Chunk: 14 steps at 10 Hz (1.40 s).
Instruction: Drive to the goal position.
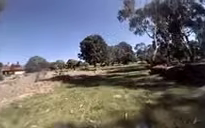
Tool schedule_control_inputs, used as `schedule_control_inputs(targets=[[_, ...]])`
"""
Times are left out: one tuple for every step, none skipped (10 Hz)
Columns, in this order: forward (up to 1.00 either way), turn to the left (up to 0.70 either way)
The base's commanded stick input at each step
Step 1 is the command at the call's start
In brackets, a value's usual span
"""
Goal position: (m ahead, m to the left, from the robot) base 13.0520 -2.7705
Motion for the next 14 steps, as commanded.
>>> schedule_control_inputs(targets=[[1.00,0.00],[1.00,0.00],[1.00,0.00],[1.00,0.00],[1.00,0.00],[1.00,0.00],[1.00,0.00],[1.00,-0.23],[1.00,-0.09],[1.00,0.00],[1.00,0.00],[1.00,-0.08],[1.00,-0.23],[1.00,-0.10]])
